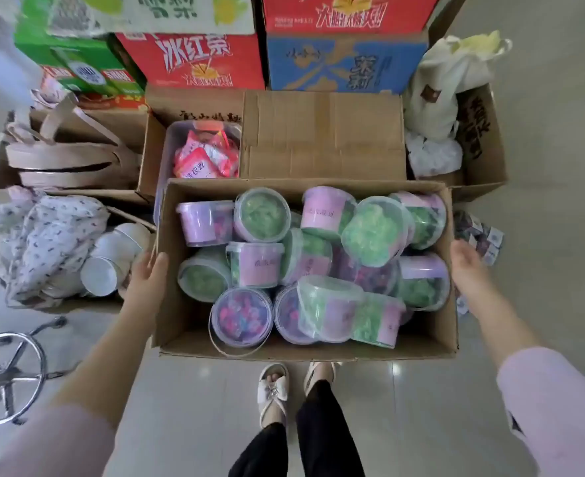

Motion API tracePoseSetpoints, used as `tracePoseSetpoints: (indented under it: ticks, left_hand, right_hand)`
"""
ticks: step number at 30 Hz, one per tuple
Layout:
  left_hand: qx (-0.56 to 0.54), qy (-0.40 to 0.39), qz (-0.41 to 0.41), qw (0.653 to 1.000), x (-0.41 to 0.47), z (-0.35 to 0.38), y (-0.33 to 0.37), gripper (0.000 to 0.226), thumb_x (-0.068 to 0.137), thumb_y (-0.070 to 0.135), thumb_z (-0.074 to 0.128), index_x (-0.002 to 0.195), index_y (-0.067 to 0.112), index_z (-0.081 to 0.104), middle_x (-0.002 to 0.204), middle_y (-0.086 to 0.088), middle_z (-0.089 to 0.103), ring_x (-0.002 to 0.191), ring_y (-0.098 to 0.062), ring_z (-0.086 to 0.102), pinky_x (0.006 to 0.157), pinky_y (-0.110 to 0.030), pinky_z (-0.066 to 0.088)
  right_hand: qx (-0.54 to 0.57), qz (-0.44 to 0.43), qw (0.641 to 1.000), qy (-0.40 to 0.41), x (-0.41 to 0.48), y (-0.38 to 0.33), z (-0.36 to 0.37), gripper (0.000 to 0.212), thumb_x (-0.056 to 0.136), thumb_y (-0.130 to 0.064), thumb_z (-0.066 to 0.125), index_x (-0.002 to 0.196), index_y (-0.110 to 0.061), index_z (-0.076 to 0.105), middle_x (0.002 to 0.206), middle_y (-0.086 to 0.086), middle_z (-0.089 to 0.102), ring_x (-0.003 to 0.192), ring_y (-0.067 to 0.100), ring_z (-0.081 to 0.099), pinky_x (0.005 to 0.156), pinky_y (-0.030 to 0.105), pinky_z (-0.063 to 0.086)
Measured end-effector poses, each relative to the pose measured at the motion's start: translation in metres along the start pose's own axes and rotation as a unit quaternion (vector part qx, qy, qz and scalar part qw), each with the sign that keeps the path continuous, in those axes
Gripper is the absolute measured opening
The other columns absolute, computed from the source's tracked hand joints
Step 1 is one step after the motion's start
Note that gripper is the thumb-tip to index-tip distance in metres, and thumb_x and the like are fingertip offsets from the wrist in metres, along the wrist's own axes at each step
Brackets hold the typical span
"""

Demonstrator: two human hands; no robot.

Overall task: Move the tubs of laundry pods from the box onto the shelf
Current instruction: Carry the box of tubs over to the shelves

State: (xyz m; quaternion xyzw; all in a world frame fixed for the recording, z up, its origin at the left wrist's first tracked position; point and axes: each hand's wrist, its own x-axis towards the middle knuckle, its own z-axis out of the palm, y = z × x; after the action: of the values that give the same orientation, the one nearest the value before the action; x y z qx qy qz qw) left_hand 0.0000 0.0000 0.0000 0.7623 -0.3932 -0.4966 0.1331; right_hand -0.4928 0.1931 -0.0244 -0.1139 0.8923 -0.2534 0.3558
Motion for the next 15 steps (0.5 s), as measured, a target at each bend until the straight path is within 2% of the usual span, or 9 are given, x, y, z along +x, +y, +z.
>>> tracePoseSetpoints:
  ticks: [3,7,10,12,13,15]
  left_hand:
    - [0.087,0.074,-0.018,0.993,0.024,0.014,-0.014,0.072,0.084,0.073,0.035,0.141,0.029,0.043,0.151,-0.016,0.036,0.139,-0.034,0.031,0.115,-0.049,0.026]
    - [0.119,0.112,-0.014,0.986,0.034,0.018,-0.024,0.066,0.093,0.065,0.03,0.139,0.022,0.049,0.144,-0.016,0.047,0.135,-0.035,0.038,0.113,-0.045,0.028]
    - [0.134,0.109,-0.009,0.985,0.038,0.018,-0.024,0.062,0.096,0.061,0.031,0.132,0.016,0.054,0.131,-0.02,0.054,0.126,-0.038,0.045,0.104,-0.043,0.033]
    - [0.145,0.105,-0.005,0.984,0.038,0.018,-0.024,0.06,0.097,0.06,0.032,0.114,0.01,0.059,0.106,-0.02,0.057,0.113,-0.041,0.052,0.089,-0.042,0.037]
    - [0.149,0.103,-0.001,0.983,0.037,0.017,-0.024,0.058,0.097,0.059,0.032,0.108,0.008,0.058,0.1,-0.02,0.056,0.108,-0.042,0.053,0.085,-0.042,0.036]
    - [0.154,0.104,0.007,0.983,0.036,0.017,-0.024,0.06,0.099,0.057,0.031,0.118,0.006,0.058,0.111,-0.023,0.058,0.111,-0.043,0.052,0.092,-0.046,0.038]
  right_hand:
    - [0.011,-0.011,0.999,0.037,0.021,0.002,0.017,0.059,0.099,-0.054,0.034,0.147,-0.02,0.04,0.153,0.008,0.038,0.14,0.03,0.036,0.107,0.032,0.025]
    - [0.007,-0.086,0.995,0.055,0.023,0.005,0.027,0.05,0.104,-0.041,0.035,0.139,-0.01,0.05,0.142,0.014,0.051,0.132,0.028,0.044,0.097,0.018,0.025]
    - [-0.007,-0.106,0.991,0.079,0.021,0.008,0.027,0.05,0.104,-0.04,0.033,0.136,-0.006,0.054,0.138,0.017,0.055,0.13,0.03,0.048,0.1,0.022,0.029]
    - [-0.015,-0.097,0.99,0.103,0.02,0.009,0.028,0.053,0.104,-0.041,0.033,0.131,-0.002,0.057,0.132,0.022,0.058,0.125,0.036,0.051,0.102,0.031,0.035]
    - [-0.021,-0.092,0.989,0.112,0.018,0.008,0.029,0.055,0.104,-0.041,0.032,0.127,0.0,0.06,0.128,0.025,0.06,0.121,0.038,0.054,0.102,0.037,0.038]
    - [-0.037,-0.078,0.988,0.127,0.017,0.004,0.03,0.058,0.104,-0.043,0.031,0.12,0.003,0.062,0.118,0.029,0.063,0.112,0.043,0.057,0.095,0.045,0.044]
